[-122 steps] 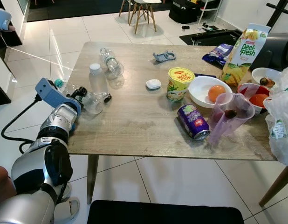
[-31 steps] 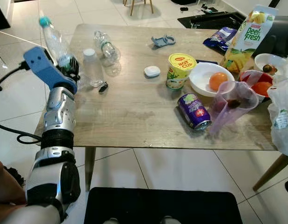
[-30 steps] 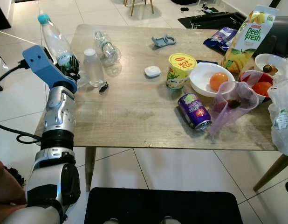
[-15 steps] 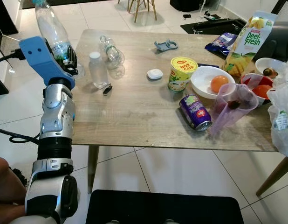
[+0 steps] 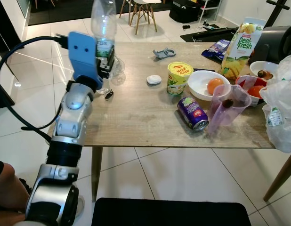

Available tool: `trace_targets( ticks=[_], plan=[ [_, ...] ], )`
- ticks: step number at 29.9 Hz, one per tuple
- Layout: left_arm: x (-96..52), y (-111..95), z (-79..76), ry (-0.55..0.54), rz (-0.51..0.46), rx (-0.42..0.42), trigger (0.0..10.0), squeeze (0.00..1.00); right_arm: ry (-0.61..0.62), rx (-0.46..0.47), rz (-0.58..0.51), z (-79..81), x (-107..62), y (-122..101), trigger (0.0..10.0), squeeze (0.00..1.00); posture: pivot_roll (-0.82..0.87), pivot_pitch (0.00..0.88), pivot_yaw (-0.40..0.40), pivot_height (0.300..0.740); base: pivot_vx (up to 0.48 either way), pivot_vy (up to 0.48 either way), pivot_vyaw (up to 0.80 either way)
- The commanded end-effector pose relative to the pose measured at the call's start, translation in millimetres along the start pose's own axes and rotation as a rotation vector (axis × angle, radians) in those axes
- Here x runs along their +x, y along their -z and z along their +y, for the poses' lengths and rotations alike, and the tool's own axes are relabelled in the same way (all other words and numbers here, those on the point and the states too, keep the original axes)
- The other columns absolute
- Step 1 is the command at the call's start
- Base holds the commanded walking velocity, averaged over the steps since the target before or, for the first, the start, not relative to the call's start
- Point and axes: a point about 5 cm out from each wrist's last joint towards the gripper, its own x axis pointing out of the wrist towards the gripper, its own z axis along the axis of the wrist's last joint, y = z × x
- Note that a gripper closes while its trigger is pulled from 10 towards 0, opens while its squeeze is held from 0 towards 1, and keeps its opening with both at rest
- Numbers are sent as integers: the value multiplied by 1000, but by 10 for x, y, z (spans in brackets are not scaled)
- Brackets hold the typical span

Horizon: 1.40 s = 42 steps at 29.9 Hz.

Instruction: Restocking fridge

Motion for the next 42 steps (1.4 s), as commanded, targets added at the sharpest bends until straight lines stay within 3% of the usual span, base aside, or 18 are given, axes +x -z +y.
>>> trace_targets(
  ticks=[1,3,4,5,10,12,14,15,17,21,22,23,24,25,31,33,38,42],
  plan=[
    [-7,-30,-108,64,-24,0,10000,0,19,70,-7,-16,3,-18,10000,0,90,62,18,740,0,0,0],
    [-28,-16,-199,127,-25,-59,10000,0,84,219,-76,-189,11,-183,10000,0,90,55,19,740,0,0,0],
    [-28,-16,-199,127,-25,-59,10000,0,84,219,-76,-189,11,-183,10000,0,90,55,19,740,0,0,0],
    [-48,-1,-235,155,-27,-98,10000,0,127,318,-116,-316,5,-266,10000,0,89,48,21,740,0,0,0],
    [-104,14,-316,213,-39,-203,10000,0,206,437,-177,-585,-32,-372,10000,0,89,40,19,740,0,0,0],
    [-104,14,-316,213,-39,-203,10000,0,206,437,-177,-585,-32,-372,10000,0,89,40,19,740,0,0,0],
    [-162,-4,-366,257,-59,-295,10000,0,261,545,-238,-809,-83,-441,10000,0,90,34,14,740,0,0,0],
    [-162,-4,-366,257,-59,-295,10000,0,261,545,-238,-809,-83,-441,10000,0,90,34,14,740,0,0,0],
    [-212,-25,-373,282,-80,-380,10000,0,286,718,-340,-1035,-152,-514,10000,0,96,33,11,740,0,0,0],
    [-232,-29,-363,288,-87,-412,10000,0,279,802,-397,-1122,-185,-544,10000,0,97,35,11,740,0,0,0],
    [-263,-17,-336,299,-83,-443,10000,0,222,1066,-560,-1311,-266,-616,10000,0,100,34,11,740,0,0,0],
    [-280,-8,-322,306,-80,-451,10000,0,182,1156,-652,-1395,-312,-659,10000,0,97,34,13,740,0,0,0],
    [-280,-8,-322,306,-80,-451,10000,0,182,1156,-652,-1395,-312,-659,10000,0,97,34,13,740,0,0,0],
    [-309,14,-308,323,-70,-468,10000,0,85,1225,-813,-1508,-397,-758,10000,0,95,35,15,740,0,0,0],
    [-396,40,-331,404,-45,-506,10000,0,-228,1214,-1176,-1655,-637,-999,10000,0,92,34,14,740,0,0,0],
    [-408,42,-336,416,-41,-511,10000,0,-271,1201,-1221,-1665,-673,-1030,10000,0,92,34,14,740,0,0,0],
    [-480,61,-367,473,-26,-560,10000,0,-703,927,-1443,-1469,-994,-1418,10000,0,91,36,17,740,0,0,0],
    [-501,78,-386,497,-16,-571,10000,0,-835,830,-1483,-1367,-1134,-1603,10000,0,92,36,18,740,0,0,0]
  ],
)
